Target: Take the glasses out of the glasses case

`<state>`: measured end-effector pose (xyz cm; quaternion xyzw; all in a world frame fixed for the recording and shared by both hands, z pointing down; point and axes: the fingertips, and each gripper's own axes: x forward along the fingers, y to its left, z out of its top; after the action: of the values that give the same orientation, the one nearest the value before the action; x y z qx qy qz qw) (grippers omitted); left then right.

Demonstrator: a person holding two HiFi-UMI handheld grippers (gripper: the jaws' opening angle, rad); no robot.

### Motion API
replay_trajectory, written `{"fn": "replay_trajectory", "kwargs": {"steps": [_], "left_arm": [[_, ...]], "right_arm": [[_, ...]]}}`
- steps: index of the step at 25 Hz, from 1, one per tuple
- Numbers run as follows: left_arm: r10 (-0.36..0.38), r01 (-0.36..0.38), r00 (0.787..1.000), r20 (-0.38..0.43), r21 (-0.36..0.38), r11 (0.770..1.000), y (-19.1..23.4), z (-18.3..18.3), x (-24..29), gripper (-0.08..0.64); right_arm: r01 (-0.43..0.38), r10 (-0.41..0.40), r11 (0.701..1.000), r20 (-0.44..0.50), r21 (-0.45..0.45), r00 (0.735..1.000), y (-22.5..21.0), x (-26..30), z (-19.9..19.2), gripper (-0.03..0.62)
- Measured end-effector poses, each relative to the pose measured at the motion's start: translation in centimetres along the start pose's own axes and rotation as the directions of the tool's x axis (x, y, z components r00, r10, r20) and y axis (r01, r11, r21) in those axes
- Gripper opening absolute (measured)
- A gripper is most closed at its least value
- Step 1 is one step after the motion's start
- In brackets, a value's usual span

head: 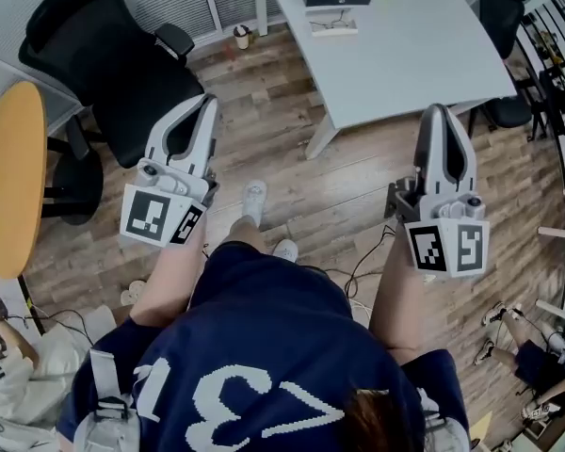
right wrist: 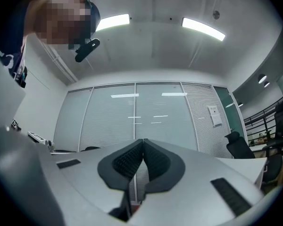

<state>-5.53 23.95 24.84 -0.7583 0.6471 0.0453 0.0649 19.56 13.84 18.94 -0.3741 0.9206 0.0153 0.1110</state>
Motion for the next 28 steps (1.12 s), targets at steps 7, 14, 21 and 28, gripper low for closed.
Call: {"fn": "replay_trajectory", "kwargs": {"steps": [7, 14, 21, 28], "left_arm": [[-0.06, 0.06, 0.998, 0.01, 0.012, 0.998, 8.5, -0.7, 8.1, 0.014], [-0.132, 0.132, 0.991, -0.007, -0.007, 0.991, 13.3, -2.2, 14.0, 0.014], [-0.161, 0.159, 0.986, -0.035, -0.05, 0.986, 14.9, -4.8, 17.9, 0.015], [-0.143, 0.142, 0.989, -0.028, -0.032, 0.989, 15.4, -4.9, 22.9, 0.014]], "right_arm": [[0.012, -0.012, 1.0, 0.043, 0.001, 0.999, -0.5, 10.8, -1.2, 0.025], [0.071, -0.071, 0.997, 0.013, -0.002, 0.997, -1.7, 16.7, -3.3, 0.025], [0.127, -0.127, 0.992, -0.027, -0.005, 0.992, -4.9, 19.4, -5.2, 0.025], [0.094, -0.094, 0.996, -0.002, 0.004, 0.996, -8.7, 23.6, -5.4, 0.026]]}}
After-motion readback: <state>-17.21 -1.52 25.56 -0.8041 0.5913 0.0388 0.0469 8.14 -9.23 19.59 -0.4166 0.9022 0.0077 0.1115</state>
